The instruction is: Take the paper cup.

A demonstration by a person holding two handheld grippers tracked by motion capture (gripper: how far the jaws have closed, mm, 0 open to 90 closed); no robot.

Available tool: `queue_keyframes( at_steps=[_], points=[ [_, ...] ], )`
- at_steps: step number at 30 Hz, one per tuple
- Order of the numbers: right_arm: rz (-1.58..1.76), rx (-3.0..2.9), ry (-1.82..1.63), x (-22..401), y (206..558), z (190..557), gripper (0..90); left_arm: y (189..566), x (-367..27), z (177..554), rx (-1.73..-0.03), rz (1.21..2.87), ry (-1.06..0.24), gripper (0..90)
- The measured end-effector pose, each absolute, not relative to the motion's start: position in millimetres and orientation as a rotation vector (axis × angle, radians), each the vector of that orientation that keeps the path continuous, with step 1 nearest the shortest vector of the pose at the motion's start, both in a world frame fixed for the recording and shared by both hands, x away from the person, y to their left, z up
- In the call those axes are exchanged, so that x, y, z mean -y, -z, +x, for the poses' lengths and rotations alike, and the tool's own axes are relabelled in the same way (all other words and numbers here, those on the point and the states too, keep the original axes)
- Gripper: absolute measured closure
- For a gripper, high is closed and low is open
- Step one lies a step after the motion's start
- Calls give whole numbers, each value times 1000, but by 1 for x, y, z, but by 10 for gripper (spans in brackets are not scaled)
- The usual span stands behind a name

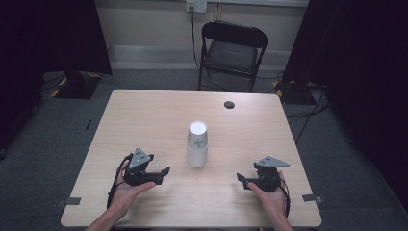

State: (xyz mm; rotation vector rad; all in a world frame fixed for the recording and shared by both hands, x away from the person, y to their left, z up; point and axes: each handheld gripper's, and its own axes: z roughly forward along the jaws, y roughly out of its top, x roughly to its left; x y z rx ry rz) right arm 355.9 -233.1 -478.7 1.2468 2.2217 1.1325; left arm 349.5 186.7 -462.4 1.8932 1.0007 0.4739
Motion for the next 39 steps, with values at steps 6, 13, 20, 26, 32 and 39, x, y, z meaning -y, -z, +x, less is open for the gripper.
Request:
queue_keyframes(
  at_steps=[6, 13, 20, 26, 32, 39],
  points=[
    [1216, -2204, -1173, 236, 473, 356, 188, 462, -187, 349, -938, 1896, -439, 309],
    [1181, -2291, -1213, 229, 472, 353, 285, 458, -186, 346, -930, 1885, -402, 371],
    [1148, -2312, -1232, 223, 468, 349, 340, 450, -182, 342, -870, 1907, -358, 340],
    [1125, -2310, -1256, 220, 467, 347, 337, 441, -170, 343, -824, 1903, -338, 287],
    [1147, -2332, -1256, 221, 470, 348, 329, 433, -165, 348, -792, 1909, -366, 249],
    [1155, -2339, -1261, 219, 471, 348, 307, 423, -156, 364, -794, 1867, -356, 246]
  ],
)
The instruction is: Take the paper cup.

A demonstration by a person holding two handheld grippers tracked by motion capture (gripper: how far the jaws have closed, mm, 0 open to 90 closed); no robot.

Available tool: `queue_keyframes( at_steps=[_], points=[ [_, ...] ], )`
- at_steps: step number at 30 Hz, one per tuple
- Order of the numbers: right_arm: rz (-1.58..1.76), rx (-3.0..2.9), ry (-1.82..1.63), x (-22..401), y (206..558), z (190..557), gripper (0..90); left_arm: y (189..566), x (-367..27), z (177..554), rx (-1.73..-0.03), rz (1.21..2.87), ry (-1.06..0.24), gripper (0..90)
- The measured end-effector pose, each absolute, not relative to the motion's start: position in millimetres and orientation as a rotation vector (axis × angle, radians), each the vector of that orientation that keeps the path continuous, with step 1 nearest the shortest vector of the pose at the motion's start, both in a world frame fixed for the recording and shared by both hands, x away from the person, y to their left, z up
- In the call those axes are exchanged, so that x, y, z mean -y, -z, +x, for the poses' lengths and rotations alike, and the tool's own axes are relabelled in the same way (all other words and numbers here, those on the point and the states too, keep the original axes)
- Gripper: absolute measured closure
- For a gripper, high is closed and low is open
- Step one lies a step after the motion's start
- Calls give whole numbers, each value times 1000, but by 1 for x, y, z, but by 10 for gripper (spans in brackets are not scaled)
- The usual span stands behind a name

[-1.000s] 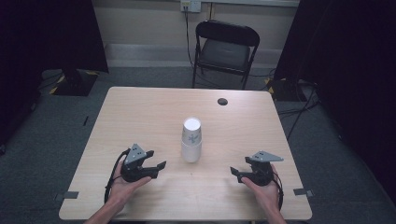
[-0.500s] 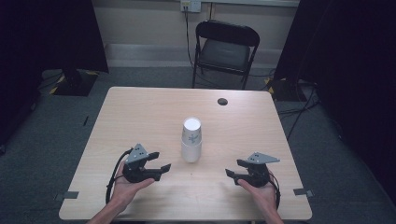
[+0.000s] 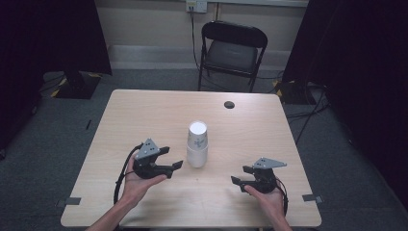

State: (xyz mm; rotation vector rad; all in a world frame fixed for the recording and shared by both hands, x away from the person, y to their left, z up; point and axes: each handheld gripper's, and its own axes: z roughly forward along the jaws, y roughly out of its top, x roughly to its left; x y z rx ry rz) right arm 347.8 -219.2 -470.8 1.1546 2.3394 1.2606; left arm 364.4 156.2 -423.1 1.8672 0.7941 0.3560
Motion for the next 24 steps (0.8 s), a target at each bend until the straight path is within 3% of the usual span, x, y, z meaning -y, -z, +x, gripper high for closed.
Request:
queue_keyframes(
  at_steps=[24],
  points=[
    [1129, -2375, -1265, 215, 473, 346, 305, 395, -133, 397, -736, 1852, -400, 168]
  ],
)
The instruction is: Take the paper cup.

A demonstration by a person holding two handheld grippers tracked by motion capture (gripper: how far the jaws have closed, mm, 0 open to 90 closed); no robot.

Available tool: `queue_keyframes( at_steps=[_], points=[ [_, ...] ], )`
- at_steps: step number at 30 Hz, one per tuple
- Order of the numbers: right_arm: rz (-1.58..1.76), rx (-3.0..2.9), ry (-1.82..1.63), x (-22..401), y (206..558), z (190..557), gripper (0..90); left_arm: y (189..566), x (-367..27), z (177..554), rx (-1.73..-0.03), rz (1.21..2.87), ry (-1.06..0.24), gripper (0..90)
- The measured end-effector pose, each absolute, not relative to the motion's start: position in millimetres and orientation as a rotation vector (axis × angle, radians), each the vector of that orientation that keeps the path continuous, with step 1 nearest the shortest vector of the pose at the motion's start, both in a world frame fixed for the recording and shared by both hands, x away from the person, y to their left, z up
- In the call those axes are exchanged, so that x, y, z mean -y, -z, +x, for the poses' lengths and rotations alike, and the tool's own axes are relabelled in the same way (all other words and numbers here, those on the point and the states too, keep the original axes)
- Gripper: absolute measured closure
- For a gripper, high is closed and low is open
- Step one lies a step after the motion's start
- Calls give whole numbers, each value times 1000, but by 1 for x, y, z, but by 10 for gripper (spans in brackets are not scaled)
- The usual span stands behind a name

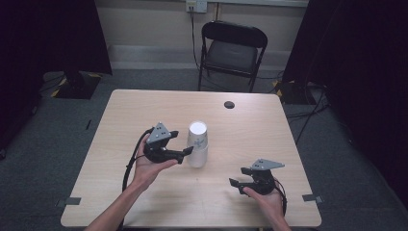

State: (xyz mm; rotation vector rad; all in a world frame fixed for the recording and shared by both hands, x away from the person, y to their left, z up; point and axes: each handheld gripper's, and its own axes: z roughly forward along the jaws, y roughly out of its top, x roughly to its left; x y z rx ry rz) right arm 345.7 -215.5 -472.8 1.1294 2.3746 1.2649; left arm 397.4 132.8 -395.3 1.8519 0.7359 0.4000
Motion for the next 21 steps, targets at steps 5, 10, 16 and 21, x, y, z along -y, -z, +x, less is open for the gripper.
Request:
queue_keyframes(
  at_steps=[5, 10, 16, 21],
  points=[
    [1125, -2376, -1270, 216, 473, 345, 300, 391, -129, 409, -736, 1844, -415, 160],
    [1123, -2378, -1274, 216, 473, 345, 301, 384, -120, 416, -704, 1839, -415, 157],
    [1124, -2383, -1275, 215, 474, 344, 299, 383, -106, 422, -679, 1822, -415, 160],
    [1122, -2386, -1277, 216, 475, 344, 299, 390, -95, 427, -673, 1838, -392, 160]
  ],
)
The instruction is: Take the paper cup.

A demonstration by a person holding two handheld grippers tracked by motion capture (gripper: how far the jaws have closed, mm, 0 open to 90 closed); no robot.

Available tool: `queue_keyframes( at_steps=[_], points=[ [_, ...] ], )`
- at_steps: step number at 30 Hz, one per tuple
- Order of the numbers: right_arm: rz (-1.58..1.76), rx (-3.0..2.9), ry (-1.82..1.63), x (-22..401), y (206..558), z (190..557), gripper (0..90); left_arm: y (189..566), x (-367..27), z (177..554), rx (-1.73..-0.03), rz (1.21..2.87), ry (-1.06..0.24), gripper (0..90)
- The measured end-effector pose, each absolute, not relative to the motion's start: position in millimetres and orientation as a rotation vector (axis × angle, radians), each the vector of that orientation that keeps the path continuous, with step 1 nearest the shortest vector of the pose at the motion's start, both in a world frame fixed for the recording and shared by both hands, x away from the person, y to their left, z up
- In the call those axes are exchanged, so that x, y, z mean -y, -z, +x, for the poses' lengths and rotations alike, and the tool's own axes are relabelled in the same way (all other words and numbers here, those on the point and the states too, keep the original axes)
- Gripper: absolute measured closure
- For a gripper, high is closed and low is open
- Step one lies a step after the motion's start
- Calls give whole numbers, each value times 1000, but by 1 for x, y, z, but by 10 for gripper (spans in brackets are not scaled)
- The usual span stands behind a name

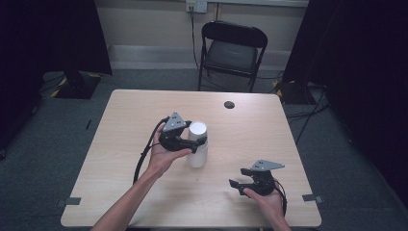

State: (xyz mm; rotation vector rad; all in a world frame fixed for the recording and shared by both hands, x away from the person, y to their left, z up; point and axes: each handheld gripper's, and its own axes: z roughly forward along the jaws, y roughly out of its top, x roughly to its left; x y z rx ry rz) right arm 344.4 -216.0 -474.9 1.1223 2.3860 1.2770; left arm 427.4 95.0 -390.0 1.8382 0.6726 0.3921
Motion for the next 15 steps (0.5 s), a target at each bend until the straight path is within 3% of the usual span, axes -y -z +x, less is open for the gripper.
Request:
queue_keyframes(
  at_steps=[15],
  points=[
    [1124, -2401, -1274, 215, 477, 345, 299, 395, -83, 429, -692, 1871, -412, 269]
  ],
)
